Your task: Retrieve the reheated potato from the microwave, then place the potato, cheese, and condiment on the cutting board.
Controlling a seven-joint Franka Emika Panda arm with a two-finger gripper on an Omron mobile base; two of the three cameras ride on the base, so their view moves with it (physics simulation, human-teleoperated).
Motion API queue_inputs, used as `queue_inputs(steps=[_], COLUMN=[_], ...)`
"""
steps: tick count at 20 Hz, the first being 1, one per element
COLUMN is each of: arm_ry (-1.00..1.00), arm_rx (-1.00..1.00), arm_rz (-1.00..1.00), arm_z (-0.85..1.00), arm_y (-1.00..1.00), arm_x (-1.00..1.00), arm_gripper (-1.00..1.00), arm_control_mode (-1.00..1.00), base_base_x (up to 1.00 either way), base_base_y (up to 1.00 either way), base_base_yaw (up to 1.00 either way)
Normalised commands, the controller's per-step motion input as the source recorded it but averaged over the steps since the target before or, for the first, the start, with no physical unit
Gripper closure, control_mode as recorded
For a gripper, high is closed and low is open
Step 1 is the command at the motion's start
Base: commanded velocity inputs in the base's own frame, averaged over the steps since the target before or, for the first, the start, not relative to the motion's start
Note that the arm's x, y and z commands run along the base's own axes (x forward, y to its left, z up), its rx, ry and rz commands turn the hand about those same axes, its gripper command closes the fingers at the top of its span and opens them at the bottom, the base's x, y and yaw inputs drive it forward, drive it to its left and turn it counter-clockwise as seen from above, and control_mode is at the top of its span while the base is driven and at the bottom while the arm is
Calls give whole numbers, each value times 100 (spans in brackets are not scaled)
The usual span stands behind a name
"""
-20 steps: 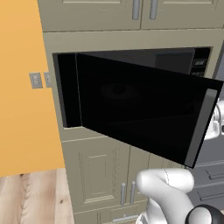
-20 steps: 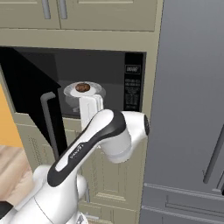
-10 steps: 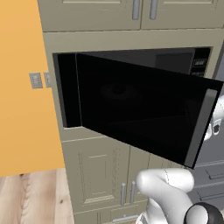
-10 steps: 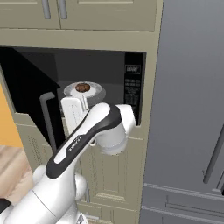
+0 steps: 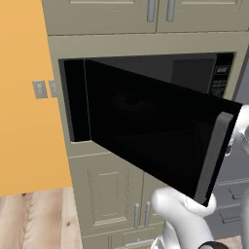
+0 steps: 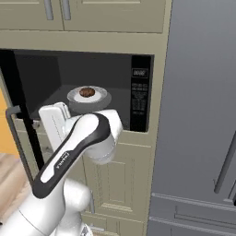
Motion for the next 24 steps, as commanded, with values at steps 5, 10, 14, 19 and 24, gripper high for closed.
queue_inputs(steps=[5, 10, 14, 19, 24], arm_ry=[-8, -7, -4, 0, 0], arm_rx=[12, 14, 15, 14, 12], arm_rz=[4, 0, 0, 3, 5], arm_z=[0, 0, 0, -3, -15], arm_y=[60, 65, 66, 67, 71], arm_x=[-34, -25, -17, -11, -10], arm_gripper=[-100, -100, -100, -100, -100], arm_control_mode=[-100, -100, -100, -100, -100], base_base_x=[0, 0, 0, 0, 0], base_base_y=[0, 0, 0, 0, 0], base_base_yaw=[0, 0, 0, 0, 0])
